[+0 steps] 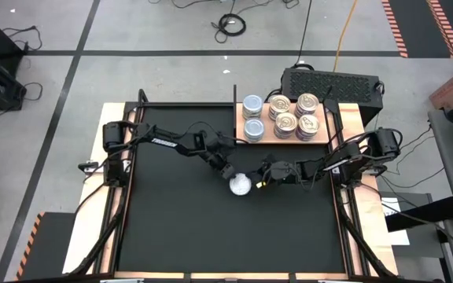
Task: Stack canned seafood by type on shelf
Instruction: Stack the green tuna can on top of the other green tuna can on the shelf
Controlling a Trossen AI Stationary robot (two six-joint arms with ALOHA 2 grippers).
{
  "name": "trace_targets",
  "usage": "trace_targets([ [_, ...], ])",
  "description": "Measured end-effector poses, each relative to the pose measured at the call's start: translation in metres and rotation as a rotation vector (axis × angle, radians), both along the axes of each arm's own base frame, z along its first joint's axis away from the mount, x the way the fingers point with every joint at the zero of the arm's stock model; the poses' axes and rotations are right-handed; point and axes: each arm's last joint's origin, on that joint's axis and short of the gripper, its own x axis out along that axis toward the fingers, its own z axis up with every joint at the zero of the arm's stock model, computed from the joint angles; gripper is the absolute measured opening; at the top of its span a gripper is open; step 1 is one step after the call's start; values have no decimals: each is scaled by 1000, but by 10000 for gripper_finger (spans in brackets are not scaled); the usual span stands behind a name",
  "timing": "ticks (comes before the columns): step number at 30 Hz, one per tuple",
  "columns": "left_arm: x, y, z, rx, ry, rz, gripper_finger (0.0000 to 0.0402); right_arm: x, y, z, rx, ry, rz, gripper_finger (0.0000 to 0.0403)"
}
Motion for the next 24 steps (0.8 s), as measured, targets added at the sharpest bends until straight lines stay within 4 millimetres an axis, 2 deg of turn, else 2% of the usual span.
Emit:
trace_targets([
  [5, 0, 0, -1, 13, 6, 3, 151, 0, -2, 0, -6, 2, 22, 76],
  [12, 1, -5, -6, 47, 21, -9, 157, 1, -6, 6, -39, -18, 38, 137],
  [18, 3, -14, -6, 126, -8, -59, 158, 1, -5, 8, -33, -20, 82, 162],
  [24, 5, -26, -6, 179, -23, -105, 158, 0, -2, 7, 2, -12, 142, 169],
])
